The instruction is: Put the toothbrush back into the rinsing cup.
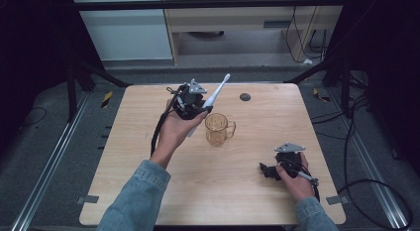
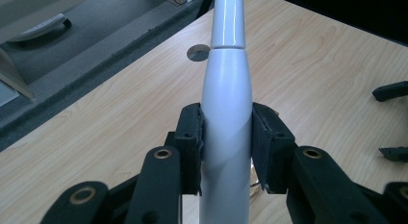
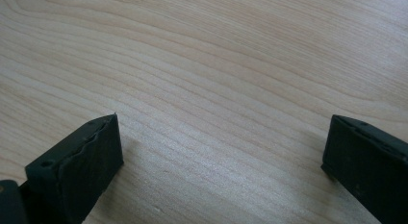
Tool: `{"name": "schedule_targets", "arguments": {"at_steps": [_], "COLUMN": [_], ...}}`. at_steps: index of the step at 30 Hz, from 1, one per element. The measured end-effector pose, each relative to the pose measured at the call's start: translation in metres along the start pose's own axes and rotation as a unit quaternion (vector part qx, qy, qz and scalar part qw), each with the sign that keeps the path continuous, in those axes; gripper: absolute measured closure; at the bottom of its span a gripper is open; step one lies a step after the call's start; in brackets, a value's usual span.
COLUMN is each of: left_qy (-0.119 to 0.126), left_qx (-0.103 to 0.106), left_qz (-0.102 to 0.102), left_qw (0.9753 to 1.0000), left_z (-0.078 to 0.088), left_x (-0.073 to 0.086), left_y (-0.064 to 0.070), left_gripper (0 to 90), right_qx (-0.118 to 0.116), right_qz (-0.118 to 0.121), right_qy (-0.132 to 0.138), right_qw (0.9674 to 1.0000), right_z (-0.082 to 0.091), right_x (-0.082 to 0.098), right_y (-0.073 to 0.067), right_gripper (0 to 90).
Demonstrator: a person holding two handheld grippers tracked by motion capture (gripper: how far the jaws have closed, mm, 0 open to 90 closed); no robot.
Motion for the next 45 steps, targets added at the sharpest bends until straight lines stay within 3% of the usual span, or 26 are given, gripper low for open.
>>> {"name": "schedule_targets", "arguments": {"at_steps": [7, 25, 36, 45], "left_qy": [0.002, 0.036, 0.041, 0.063], "left_qx": [0.001, -0.002, 0.003, 0.000], "left_qz": [0.000, -0.008, -0.009, -0.010], "left_qw": [1.0000, 0.9993, 0.9991, 0.9979], "left_z": [-0.005, -0.013, -0.029, -0.037], "left_x": [-0.002, -0.020, -0.028, -0.031], "left_y": [-0.001, 0.003, 0.005, 0.002], "left_gripper": [66.5, 66.4, 66.4, 66.4], "right_qx": [0.000, 0.000, 0.000, -0.001], "right_qz": [-0.001, 0.000, 0.000, 0.001], "right_qy": [0.000, 0.000, 0.000, 0.001], "right_qw": [1.0000, 1.0000, 1.0000, 1.0000], "right_z": [0.000, 0.000, 0.000, 0.000], "right_x": [0.000, 0.000, 0.000, 0.000], "right_y": [0.000, 0.000, 0.000, 0.000], "right_gripper": [0.3, 0.3, 0.3, 0.3]}}
Point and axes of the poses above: each handheld gripper's, and its own axes: z roughly backward along the jaws, x roughly out of its underside, y roughly to its right, the point moved 3 cm from there along -z, roughly forward along the jaws, and after that the axes turned 3 degrees about x, right-handed, at the moved point
